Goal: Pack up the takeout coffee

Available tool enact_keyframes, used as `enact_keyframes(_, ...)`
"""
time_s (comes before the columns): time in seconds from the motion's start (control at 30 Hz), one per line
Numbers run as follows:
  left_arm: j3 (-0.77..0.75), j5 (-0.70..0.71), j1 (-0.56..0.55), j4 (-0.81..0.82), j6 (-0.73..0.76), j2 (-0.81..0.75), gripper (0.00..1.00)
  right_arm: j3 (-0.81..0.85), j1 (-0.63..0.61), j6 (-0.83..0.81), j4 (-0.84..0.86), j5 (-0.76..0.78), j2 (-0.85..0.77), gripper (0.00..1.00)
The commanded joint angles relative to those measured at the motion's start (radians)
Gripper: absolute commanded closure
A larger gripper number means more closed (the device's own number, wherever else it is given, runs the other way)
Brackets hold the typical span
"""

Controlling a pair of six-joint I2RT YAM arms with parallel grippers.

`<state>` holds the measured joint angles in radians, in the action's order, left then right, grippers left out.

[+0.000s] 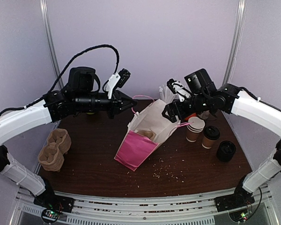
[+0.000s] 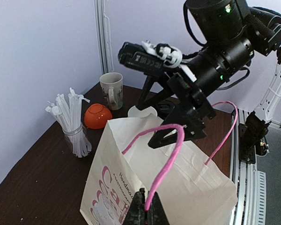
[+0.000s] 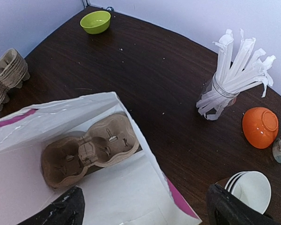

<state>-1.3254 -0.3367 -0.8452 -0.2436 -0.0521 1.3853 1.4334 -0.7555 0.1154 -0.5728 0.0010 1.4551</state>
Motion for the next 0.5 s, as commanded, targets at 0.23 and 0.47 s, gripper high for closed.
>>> enact_keyframes(0.23, 0.015, -0.003, -0.002, -0.003, 0.008, -0.05, 1.0, 0.038, 0.006, -0.057, 0.016, -0.068, 0.098, 0.53)
enact_keyframes(0.47, 0.006, 0.015, -0.002, -0.005, 0.013, -0.041, 1.0, -0.062, -0.026, -0.038, 0.034, -0.039, 0.03, 0.8)
